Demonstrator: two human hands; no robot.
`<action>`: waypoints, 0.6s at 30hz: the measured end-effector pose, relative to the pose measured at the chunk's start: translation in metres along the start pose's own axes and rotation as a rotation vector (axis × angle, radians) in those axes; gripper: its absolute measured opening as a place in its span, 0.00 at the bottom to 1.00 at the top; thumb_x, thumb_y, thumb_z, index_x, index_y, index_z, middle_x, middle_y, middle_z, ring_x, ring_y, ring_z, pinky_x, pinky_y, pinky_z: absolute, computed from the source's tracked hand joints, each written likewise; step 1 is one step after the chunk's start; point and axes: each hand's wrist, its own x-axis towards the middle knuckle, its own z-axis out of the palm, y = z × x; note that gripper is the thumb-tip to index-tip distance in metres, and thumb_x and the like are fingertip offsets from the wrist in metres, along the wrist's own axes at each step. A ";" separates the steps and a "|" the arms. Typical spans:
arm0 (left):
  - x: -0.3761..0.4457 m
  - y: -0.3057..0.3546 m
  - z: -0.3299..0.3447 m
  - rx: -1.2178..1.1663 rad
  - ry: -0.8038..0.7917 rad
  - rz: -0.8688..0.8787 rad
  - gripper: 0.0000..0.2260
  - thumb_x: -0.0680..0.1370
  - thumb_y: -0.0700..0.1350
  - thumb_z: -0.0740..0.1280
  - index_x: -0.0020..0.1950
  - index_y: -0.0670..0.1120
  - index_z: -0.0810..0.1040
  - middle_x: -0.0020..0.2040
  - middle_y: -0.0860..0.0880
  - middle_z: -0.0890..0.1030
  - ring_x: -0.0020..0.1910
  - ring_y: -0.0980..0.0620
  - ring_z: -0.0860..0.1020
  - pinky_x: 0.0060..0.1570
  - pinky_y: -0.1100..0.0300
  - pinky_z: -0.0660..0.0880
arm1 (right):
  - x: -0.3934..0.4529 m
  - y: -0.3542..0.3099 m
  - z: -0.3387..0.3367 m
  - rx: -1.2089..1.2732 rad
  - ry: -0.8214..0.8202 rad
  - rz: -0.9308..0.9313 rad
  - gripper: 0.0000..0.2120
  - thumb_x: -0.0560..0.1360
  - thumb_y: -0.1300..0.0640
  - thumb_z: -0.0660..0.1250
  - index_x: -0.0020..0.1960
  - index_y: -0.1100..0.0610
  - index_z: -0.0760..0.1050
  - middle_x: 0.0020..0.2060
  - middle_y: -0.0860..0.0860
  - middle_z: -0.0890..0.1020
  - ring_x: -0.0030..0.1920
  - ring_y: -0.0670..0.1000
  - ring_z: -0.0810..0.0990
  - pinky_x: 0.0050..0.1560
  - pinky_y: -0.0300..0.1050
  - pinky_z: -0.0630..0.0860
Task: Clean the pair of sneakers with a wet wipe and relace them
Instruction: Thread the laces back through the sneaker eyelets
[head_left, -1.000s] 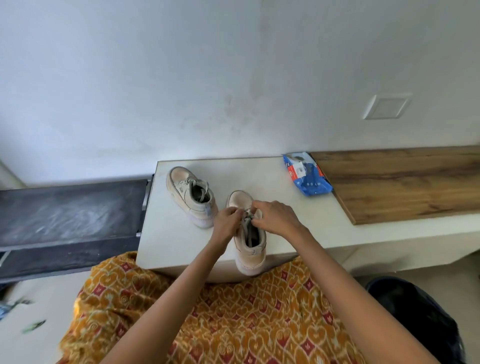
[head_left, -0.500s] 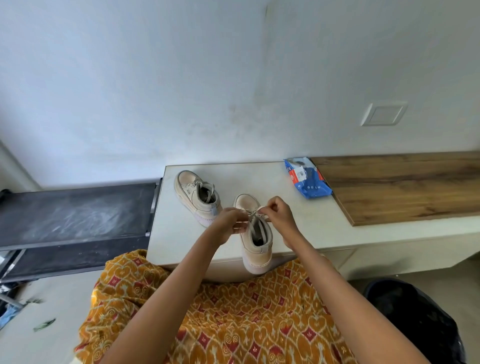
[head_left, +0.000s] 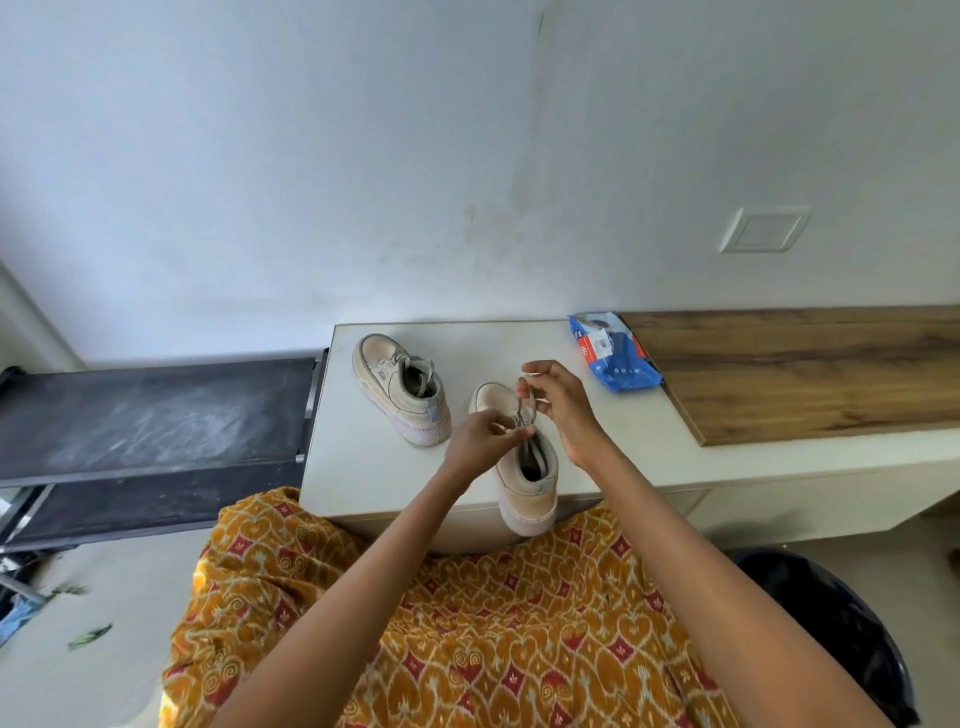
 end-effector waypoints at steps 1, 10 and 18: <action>0.000 0.002 0.004 0.032 0.038 0.003 0.16 0.72 0.57 0.70 0.47 0.45 0.79 0.43 0.50 0.81 0.42 0.53 0.78 0.42 0.56 0.74 | 0.002 0.000 0.001 -0.106 -0.014 0.015 0.08 0.78 0.62 0.58 0.53 0.55 0.74 0.45 0.53 0.80 0.47 0.50 0.78 0.48 0.40 0.75; 0.004 0.014 -0.016 -0.454 -0.077 -0.260 0.05 0.76 0.31 0.63 0.50 0.37 0.74 0.38 0.41 0.77 0.34 0.47 0.77 0.38 0.55 0.79 | -0.008 0.011 -0.027 -0.881 0.010 -0.107 0.05 0.77 0.55 0.63 0.50 0.56 0.74 0.45 0.51 0.79 0.45 0.50 0.77 0.41 0.41 0.70; 0.005 0.028 -0.054 -0.989 0.027 -0.367 0.11 0.77 0.33 0.51 0.54 0.41 0.70 0.29 0.49 0.62 0.23 0.54 0.62 0.24 0.64 0.67 | -0.036 0.022 0.012 -1.679 -0.012 -0.252 0.11 0.79 0.61 0.59 0.59 0.60 0.75 0.53 0.55 0.76 0.52 0.56 0.79 0.44 0.47 0.74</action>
